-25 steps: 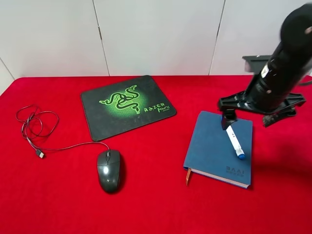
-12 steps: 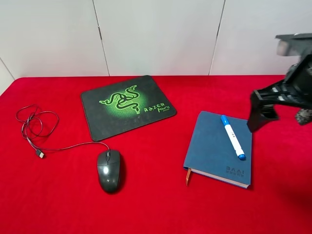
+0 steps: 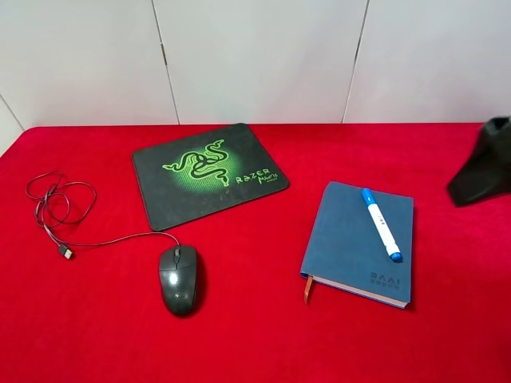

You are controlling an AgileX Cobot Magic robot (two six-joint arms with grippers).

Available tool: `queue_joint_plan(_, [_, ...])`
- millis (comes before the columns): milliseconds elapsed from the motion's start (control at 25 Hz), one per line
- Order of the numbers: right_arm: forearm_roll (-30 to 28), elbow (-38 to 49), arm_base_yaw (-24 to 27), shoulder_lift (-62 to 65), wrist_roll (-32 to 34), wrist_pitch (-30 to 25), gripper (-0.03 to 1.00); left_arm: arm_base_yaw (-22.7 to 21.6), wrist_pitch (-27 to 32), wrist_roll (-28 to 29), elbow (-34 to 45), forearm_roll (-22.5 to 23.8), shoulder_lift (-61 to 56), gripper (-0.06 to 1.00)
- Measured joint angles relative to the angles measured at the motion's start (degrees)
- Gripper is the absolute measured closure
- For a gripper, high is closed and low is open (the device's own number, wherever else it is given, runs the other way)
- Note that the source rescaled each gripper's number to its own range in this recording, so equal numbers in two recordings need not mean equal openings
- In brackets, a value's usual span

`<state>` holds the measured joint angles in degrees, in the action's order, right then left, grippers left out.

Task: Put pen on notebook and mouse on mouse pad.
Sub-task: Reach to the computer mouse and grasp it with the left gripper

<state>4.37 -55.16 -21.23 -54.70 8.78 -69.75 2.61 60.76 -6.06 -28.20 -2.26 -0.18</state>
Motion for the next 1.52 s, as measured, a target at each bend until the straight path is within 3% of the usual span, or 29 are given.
queue_joint_plan(600, [0.0,0.3,0.0,25.4,-2.9,-0.2,-0.03,0.0,0.0,0.0,0.0,-0.1,0.0,-0.06])
queue_joint_plan(800, [-0.1,4.8,0.5,32.4,-3.4,-0.3,-0.03,0.0,0.0,0.0,0.0,-0.1,0.0,-0.06])
queue_joint_plan(1040, [-1.0,13.8,6.4,41.7,-6.1,0.4,-0.03,0.0,0.0,0.0,0.0,-0.1,0.0,-0.06])
queue_joint_plan(1520, [-1.1,27.1,16.7,54.9,-7.8,10.3,-0.03,0.0,0.0,0.0,0.0,-0.1,0.0,-0.06])
